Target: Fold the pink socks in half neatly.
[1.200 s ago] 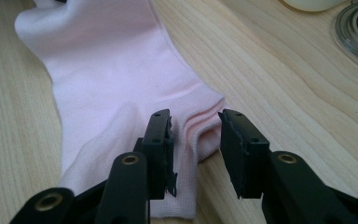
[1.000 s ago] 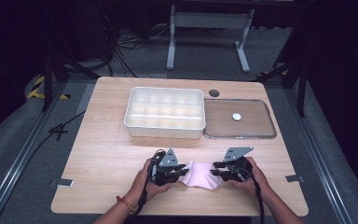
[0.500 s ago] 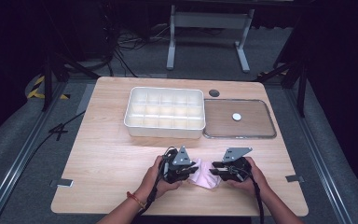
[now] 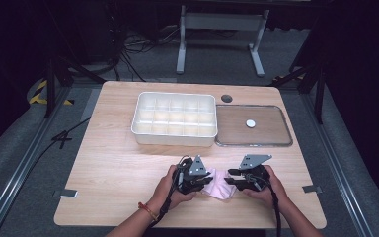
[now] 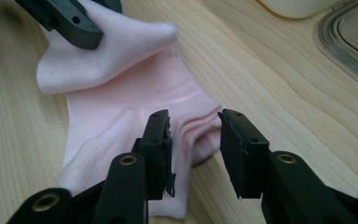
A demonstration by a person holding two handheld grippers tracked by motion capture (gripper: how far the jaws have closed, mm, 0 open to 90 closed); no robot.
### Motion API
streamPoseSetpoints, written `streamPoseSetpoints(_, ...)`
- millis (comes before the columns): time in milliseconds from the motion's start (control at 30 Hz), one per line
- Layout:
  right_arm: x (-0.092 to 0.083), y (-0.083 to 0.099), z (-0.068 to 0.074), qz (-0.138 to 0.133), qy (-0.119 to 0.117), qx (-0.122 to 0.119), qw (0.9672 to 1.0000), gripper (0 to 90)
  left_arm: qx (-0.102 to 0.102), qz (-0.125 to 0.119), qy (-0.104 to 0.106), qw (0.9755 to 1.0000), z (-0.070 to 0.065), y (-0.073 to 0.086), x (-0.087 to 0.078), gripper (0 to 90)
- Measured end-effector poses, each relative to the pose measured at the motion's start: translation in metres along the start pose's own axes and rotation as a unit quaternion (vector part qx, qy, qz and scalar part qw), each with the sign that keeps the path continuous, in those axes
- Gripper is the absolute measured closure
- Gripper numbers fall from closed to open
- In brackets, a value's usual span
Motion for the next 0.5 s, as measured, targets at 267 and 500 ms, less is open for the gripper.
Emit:
streamPoseSetpoints(267,0.005,0.003,0.000,0.012,-0.015,0.004,0.9998,67.4,0.013,0.003,0.003,0.9999,-0.004,-0.004,0.004,78.5)
streamPoseSetpoints(500,-0.012,-0.001,-0.002,-0.004,0.011,0.003,0.9999,69.7,0.010,0.006,0.003,0.9999,-0.004,-0.004,0.006,78.6)
Point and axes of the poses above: each handheld gripper's, and its own axes: x roughly forward along the jaws, y roughly out of its underside, z roughly to its left, the point moved 4 cm from there along x, roughly forward along the jaws, and after that the axes turned 7 degrees about -y, right-handed, at the moved point
